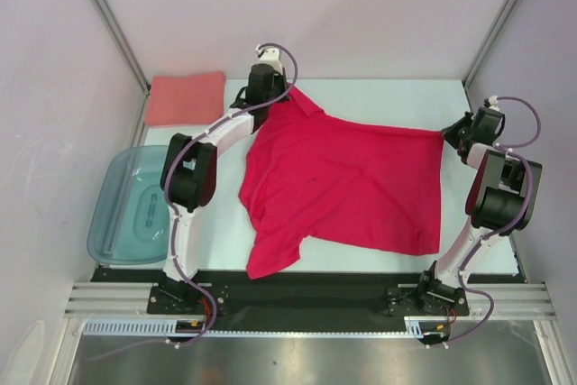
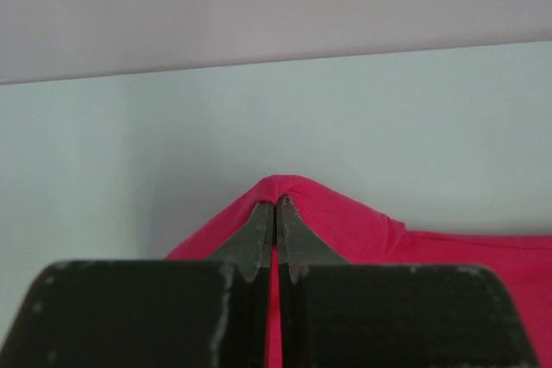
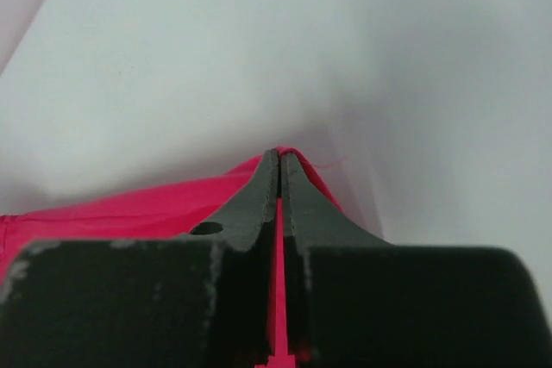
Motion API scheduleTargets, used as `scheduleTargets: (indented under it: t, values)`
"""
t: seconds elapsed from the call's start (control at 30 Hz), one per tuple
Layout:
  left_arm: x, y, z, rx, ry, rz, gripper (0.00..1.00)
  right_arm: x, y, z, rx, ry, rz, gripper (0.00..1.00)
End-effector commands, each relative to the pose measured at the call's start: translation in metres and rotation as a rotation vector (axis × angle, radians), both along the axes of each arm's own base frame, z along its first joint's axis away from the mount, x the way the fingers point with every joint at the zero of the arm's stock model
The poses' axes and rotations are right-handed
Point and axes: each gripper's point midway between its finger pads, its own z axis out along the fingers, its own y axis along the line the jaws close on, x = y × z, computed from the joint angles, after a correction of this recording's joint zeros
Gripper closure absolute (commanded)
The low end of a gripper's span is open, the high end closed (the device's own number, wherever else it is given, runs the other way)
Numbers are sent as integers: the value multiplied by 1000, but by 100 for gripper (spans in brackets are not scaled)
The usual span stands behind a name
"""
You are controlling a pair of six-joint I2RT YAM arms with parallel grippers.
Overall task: Fold and stack the t-shirts
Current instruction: Flatten the tshirt out
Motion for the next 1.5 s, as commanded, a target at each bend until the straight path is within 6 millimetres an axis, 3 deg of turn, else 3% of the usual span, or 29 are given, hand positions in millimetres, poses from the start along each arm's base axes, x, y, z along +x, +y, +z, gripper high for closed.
scheduleTargets:
  t: [0.0, 0.07, 0.17, 0.3, 0.33, 0.4, 0.43, 0.47, 0.53, 0.57, 0.63, 0.67, 0.77, 0.8, 0.87, 0.9, 1.0, 1.03, 1.1, 1.13, 1.17, 1.33, 1.47]
  values:
    - [7, -14, 64, -99, -127, -21, 100, 25, 3, 37, -30, -120, 74, 100]
    - [5, -11, 60, -97, -115, -12, 100, 25, 4, 36, -20, -117, 77, 100]
    - [-2, -4, 71, -97, -124, 14, 100, 25, 7, 38, 3, -106, 83, 100]
    - [-15, 5, 115, -87, -175, 18, 100, 18, 14, 64, 12, -132, 96, 100]
    - [-23, 12, 144, -86, -222, 25, 100, 15, 15, 86, -1, -167, 97, 100]
    - [-36, 20, 179, -83, -275, 31, 100, 9, 19, 107, -7, -195, 103, 100]
    - [-41, 25, 196, -75, -306, 38, 100, 4, 23, 134, -22, -244, 114, 100]
    - [-58, 32, 233, -86, -363, 37, 100, 1, 25, 151, -28, -271, 118, 100]
    - [-74, 41, 266, -76, -421, 36, 100, -8, 29, 178, -40, -299, 126, 100]
    - [-91, 50, 299, -88, -478, 41, 100, -17, 34, 205, -61, -349, 133, 100]
    - [-112, 61, 330, -84, -532, 48, 100, -28, 37, 234, -76, -389, 135, 100]
    - [-131, 71, 357, -96, -578, 59, 100, -41, 42, 261, -99, -441, 143, 100]
    - [-163, 87, 394, -99, -653, 69, 100, -61, 47, 309, -133, -522, 136, 100]
    - [-180, 97, 413, -110, -690, 82, 100, -73, 52, 336, -155, -572, 141, 100]
    - [-203, 109, 436, -108, -739, 96, 100, -87, 57, 357, -166, -594, 152, 100]
    - [-223, 120, 453, -121, -777, 110, 100, -100, 63, 372, -175, -615, 157, 100]
    - [-256, 138, 479, -132, -839, 134, 100, -131, 75, 415, -220, -694, 171, 100]
    - [-278, 148, 494, -147, -880, 141, 99, -142, 78, 429, -237, -724, 171, 100]
    - [-302, 159, 503, -156, -899, 144, 100, -159, 84, 443, -254, -743, 173, 100]
    - [-329, 170, 517, -180, -944, 148, 100, -172, 89, 454, -271, -763, 173, 100]
    - [-341, 175, 522, -188, -961, 149, 100, -184, 94, 471, -292, -794, 177, 100]
    - [-416, 205, 556, -255, -1088, 150, 99, -218, 110, 503, -315, -835, 191, 100]
    - [-454, 216, 570, -273, -1143, 125, 99, -240, 125, 525, -304, -874, 224, 100]
